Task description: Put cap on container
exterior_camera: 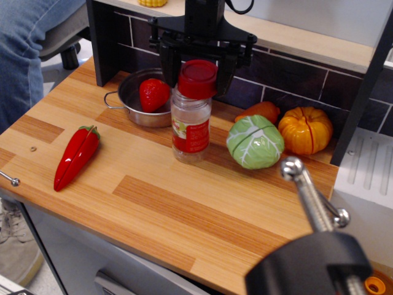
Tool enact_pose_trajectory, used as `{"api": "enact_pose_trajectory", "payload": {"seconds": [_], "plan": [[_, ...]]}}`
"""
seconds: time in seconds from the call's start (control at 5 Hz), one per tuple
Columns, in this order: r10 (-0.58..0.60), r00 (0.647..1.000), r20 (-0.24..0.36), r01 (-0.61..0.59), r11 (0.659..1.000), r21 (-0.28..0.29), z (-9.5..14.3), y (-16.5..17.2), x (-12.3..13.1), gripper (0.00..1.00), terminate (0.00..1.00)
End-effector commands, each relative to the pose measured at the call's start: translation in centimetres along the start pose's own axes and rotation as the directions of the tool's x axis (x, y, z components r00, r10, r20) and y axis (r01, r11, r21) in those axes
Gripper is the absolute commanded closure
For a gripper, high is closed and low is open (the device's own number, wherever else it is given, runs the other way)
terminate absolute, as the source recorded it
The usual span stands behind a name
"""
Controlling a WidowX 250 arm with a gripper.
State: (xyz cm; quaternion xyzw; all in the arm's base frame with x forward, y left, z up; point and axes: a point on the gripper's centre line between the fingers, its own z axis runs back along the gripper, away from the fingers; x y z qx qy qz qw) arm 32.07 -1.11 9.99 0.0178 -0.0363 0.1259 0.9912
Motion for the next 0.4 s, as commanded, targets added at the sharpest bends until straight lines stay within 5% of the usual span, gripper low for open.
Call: {"api": "enact_pose_trajectory", "payload": {"seconds": [0.0, 0.2], "plan": [[-0.015, 1.000, 0.018, 0.015, 1.000, 0.003, 0.75, 1.64, 0.89, 1.00, 0.00], [-0.040, 0.999, -0.022, 0.040, 0.999, -0.002, 1.52, 2.63, 0.55, 1.00, 1.00]]}}
